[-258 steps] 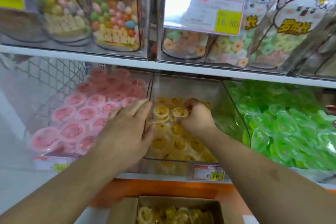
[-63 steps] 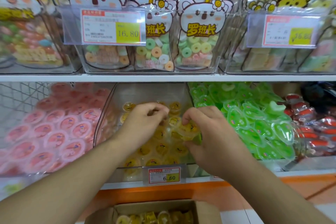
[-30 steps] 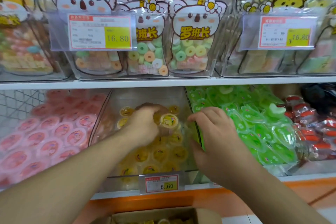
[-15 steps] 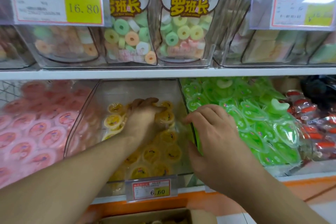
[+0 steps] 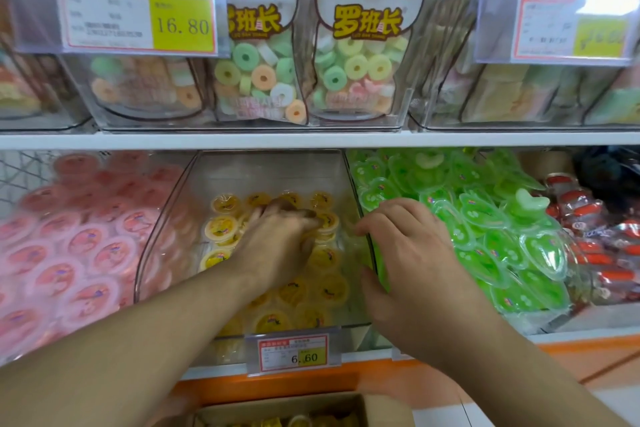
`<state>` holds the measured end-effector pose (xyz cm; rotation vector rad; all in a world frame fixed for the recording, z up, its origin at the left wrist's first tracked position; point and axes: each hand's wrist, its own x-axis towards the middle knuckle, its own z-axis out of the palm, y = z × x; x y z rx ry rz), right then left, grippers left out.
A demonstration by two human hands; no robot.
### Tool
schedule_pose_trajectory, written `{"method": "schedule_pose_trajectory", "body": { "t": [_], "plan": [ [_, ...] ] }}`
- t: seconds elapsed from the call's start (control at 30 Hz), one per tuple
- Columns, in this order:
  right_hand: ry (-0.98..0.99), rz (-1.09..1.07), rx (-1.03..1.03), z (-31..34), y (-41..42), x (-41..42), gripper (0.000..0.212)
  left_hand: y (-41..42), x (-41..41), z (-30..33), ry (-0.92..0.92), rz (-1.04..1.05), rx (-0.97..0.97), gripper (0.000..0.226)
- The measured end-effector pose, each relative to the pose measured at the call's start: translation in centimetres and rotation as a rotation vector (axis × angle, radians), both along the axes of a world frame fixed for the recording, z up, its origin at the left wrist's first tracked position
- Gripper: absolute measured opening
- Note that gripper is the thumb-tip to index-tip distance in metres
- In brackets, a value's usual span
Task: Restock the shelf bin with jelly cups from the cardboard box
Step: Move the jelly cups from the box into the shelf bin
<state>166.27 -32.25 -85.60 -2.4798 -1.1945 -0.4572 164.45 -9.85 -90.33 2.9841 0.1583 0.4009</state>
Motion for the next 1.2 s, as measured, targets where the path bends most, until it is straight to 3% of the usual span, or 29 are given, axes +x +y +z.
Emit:
{"method": "schedule_pose_trajectory", "body": {
  "t": [0.27,0.5,0.67,0.8,1.03,1.2],
  "plan": [
    [0.009,-0.001,-0.009,0.1,-0.1,-0.1,0.038,0.1,-0.2,-0.3,0.02,0.014,-0.038,0.05],
    [0.023,-0.002,-0.007,0.2,-0.1,-0.2,0.038,1.6,-0.7,-0.3,-0.031,0.151,-0.032,0.023],
    [0.028,-0.002,-0.002,0.1,-0.2,-0.1,0.04,1.8,-0.6,-0.4,-0.051,0.145,-0.069,0.019],
    [0.016,-0.002,0.01,0.3,-0.1,-0.1,0.04,1.5,-1.5,-0.3,-0.047,0.108,-0.094,0.029],
    [0.001,0.082,0.077,1.4,-0.6,-3.1,0.031,-0.2,-7.1,1.9,-0.156,0.071,-0.294,0.033],
    [0.161,0.226,0.145,1.4,-1.2,-8.8,0.026,-3.3,-15.0,2.3,-0.238,0.027,-0.384,0.029]
  ]
}}
